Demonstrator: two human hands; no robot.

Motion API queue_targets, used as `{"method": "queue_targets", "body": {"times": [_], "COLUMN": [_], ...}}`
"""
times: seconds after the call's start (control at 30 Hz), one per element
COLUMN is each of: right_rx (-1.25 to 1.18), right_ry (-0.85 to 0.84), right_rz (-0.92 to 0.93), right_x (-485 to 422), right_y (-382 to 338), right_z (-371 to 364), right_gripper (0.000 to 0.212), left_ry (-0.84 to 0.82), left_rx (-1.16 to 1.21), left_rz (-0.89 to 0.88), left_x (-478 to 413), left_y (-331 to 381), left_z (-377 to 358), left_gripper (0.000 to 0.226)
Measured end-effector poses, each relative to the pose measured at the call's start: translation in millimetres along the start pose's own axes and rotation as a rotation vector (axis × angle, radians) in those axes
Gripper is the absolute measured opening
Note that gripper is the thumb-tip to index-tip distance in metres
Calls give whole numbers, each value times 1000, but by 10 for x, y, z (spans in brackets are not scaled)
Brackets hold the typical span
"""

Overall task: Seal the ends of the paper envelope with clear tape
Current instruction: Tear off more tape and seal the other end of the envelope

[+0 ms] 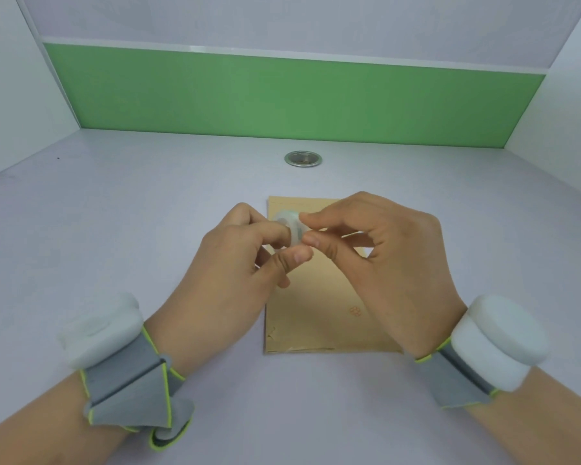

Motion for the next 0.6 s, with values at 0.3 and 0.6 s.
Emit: {"method": "queue_targets", "body": {"times": [0.3, 0.6], "right_rx": [-101, 132], "right_ry": [-48, -100], "right_rz": [-141, 25], "right_x": [8, -19], "right_y": [-17, -16], "right_z": [17, -20], "right_gripper": [5, 3], "left_ry": [8, -19], "left_rx": [-23, 11], "left_rz": [21, 39], "left_x": [23, 50], "left_y": [15, 81], "left_z": [-12, -31], "left_gripper": [30, 21]}}
Point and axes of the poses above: each hand's wrist, its own x-axis away from the middle knuckle, its own z-axis out of the back of the hand, y = z × x, the point moved 1 cm from there along -x, towards the middle knuckle, and after that the axes turned 1 degree about -z, right-handed, at the moved point
